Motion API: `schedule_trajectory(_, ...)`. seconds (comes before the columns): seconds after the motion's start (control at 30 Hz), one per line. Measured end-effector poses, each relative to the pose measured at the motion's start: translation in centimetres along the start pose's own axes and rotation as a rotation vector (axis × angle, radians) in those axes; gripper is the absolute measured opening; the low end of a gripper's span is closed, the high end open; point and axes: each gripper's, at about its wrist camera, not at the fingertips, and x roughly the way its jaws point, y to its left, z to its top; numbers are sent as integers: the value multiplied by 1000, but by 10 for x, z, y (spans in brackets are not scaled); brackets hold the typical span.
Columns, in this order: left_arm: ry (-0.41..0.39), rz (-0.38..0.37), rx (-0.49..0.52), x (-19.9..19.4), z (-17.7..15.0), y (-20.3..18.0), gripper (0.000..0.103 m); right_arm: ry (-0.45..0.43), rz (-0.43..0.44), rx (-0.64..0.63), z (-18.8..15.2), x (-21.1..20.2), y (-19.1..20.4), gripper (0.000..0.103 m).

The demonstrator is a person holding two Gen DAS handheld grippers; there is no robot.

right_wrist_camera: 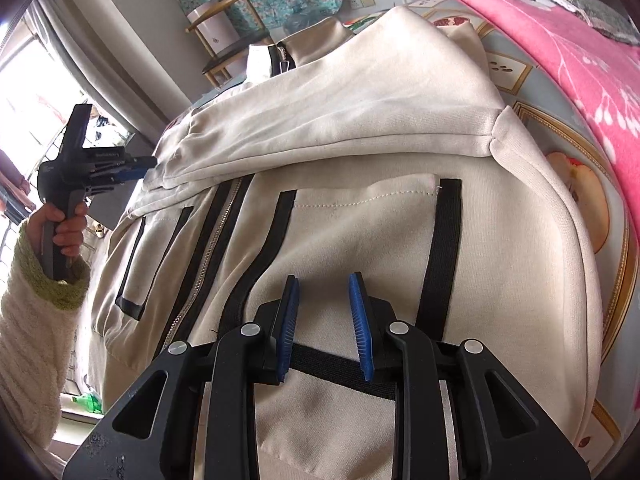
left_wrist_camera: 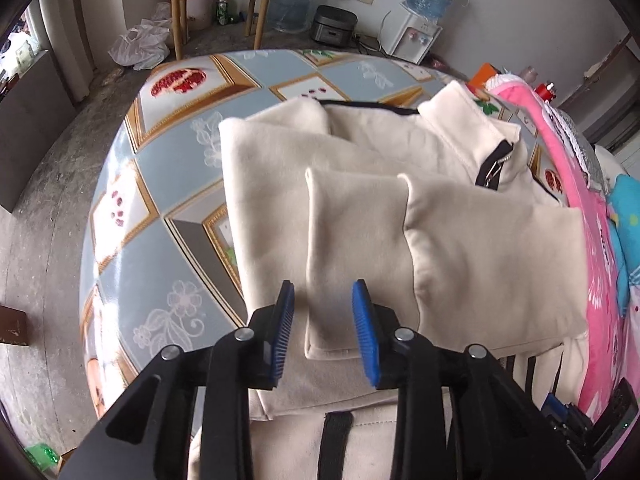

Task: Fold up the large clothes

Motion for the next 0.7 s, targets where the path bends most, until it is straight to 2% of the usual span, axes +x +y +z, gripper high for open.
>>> schedule_trajectory(0.03,-1,11,5,3,-1,-2,29,3,1,2,1,0,0,26)
schedule_trajectory(0.1,-21,36,25,4,-3,-7,7,21,2,11,4,-2,0,33)
schedule_trajectory(0.17,-65,42,39,-7,-4,-10,5,14,-8,5,12,-13,-2,35)
schedule_trajectory(0.23,-141,31,50,-31,-5,-14,5,-31,-11,-14,27,-36,-5,44)
schedule_trajectory(0.3,-201,14,53,-57,-6,-17,4,-107,-10,-13,47,-63,-12,63)
schedule_trajectory(0.37,-235,17,48,-74,-8,-15,4,-170,-8,3,72,-84,-25,66)
schedule_trajectory(0.43,-226,37,39,-74,-8,-9,4,-193,-26,38,99,-90,-42,66)
schedule_trajectory(0.53,-150,59,3,-47,-10,4,4,-171,-62,110,142,-68,-75,65)
schedule_trajectory(0.6,-114,74,-15,-31,-16,11,4,-123,-119,144,169,-38,-93,54)
schedule_trajectory(0.7,-104,80,-23,-24,-26,16,4,-45,-186,179,193,3,-115,42)
